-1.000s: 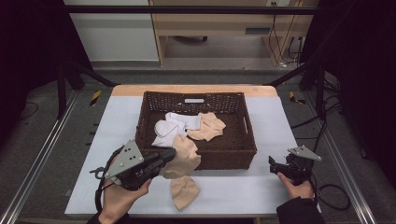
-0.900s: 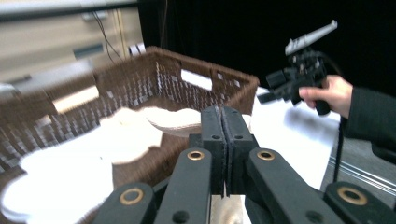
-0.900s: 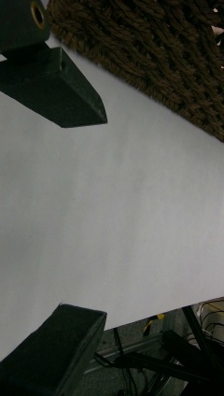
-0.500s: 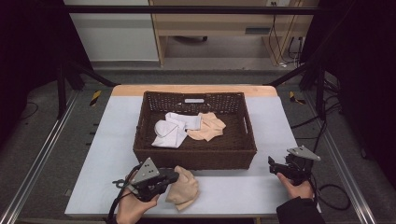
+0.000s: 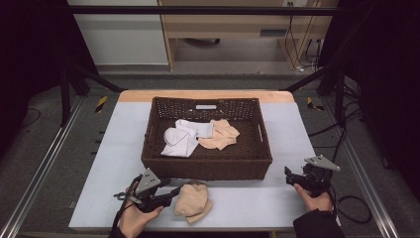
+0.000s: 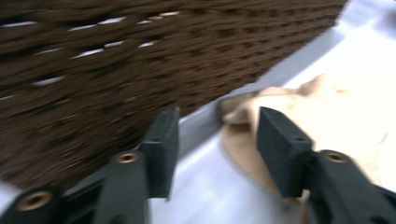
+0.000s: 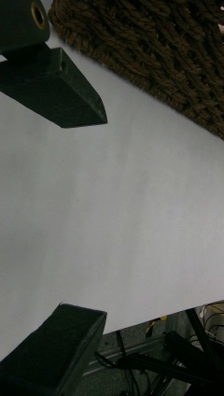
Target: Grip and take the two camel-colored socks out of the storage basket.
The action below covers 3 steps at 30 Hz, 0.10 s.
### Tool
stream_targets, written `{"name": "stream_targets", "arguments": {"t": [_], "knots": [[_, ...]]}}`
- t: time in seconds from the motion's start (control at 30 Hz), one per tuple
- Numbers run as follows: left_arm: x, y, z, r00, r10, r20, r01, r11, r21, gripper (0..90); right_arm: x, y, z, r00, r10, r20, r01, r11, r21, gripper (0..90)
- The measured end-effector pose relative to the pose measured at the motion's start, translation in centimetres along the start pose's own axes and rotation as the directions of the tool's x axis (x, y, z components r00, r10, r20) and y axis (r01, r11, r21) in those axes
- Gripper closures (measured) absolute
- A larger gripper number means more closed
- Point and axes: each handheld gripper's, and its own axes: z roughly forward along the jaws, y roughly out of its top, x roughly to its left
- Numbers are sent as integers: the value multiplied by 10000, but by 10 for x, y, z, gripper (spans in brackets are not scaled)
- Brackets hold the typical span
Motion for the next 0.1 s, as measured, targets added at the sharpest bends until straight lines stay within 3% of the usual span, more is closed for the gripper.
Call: {"name": "stream_targets", "arguments": {"t": [0.1], "knots": [[13, -9, -9, 9974, -321, -640, 321, 9995, -23, 361, -1, 0, 0, 10000, -7, -3, 7, 10000, -20, 65]]}}
